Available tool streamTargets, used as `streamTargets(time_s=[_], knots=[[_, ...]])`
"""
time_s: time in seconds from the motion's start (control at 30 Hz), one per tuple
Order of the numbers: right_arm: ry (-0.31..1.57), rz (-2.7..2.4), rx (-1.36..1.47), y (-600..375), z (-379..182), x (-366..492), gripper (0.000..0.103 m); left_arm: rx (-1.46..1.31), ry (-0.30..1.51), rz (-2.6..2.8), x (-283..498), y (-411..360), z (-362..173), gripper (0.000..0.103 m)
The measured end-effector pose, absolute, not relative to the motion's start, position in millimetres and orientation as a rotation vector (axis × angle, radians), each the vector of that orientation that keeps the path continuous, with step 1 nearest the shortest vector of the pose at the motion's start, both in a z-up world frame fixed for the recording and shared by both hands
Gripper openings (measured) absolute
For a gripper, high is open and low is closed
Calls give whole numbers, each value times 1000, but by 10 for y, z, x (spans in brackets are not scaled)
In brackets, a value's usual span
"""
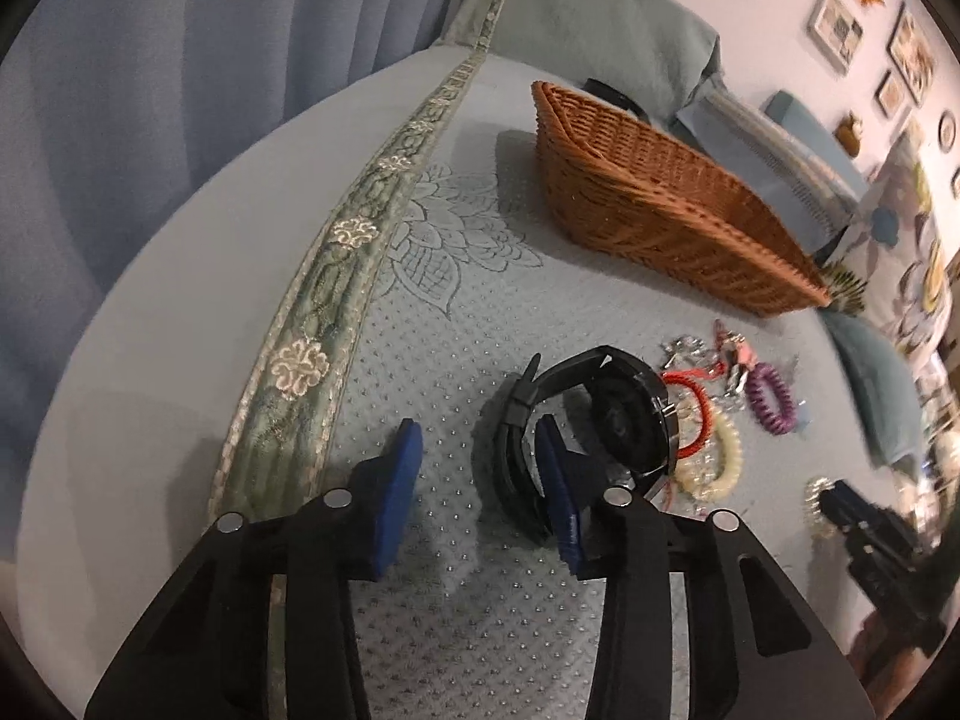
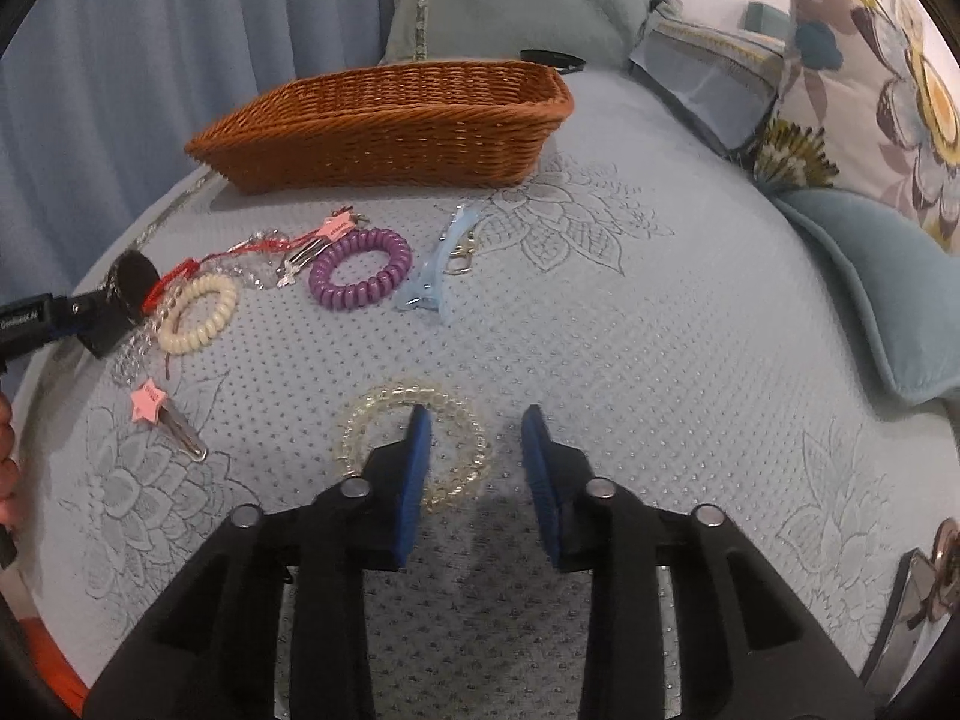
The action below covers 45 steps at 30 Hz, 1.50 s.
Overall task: Organize jewelry
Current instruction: 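Grasp the black watch with the left tool while the right tool grasps the pearl bracelet, then carry both items to the wicker basket and open both tools to drop them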
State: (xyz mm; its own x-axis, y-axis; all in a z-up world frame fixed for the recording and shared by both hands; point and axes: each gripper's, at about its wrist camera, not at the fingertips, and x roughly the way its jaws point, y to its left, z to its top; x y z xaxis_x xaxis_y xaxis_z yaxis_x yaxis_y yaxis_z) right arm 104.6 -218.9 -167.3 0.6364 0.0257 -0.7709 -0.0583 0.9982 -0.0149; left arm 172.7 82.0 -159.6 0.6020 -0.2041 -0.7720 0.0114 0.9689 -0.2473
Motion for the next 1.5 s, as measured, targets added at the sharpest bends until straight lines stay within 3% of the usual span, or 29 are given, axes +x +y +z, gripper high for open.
streamTargets(time_s=[0.07,0.1,0.23,0.67,1.03,1.3,1.5], knots=[[874,50,-80,-2117,-1674,1034,14,-175,911,-119,1724,739,-1587,27],[870,48,-98,-2088,-1676,1028,11,-151,908,-134,1718,680,-1582,14],[864,51,-116,-2043,-1670,1008,9,-51,878,-109,1675,518,-1545,9],[769,118,-13,-2151,-1417,868,8,-214,803,-211,1513,633,-1418,8],[580,111,105,-2281,-852,826,8,-248,606,-272,1357,466,-824,8],[534,127,81,-2119,-332,1763,8,-206,537,-284,1980,148,-387,8],[626,102,57,-2012,-505,2563,8,-183,585,-269,2683,-96,-505,8]])
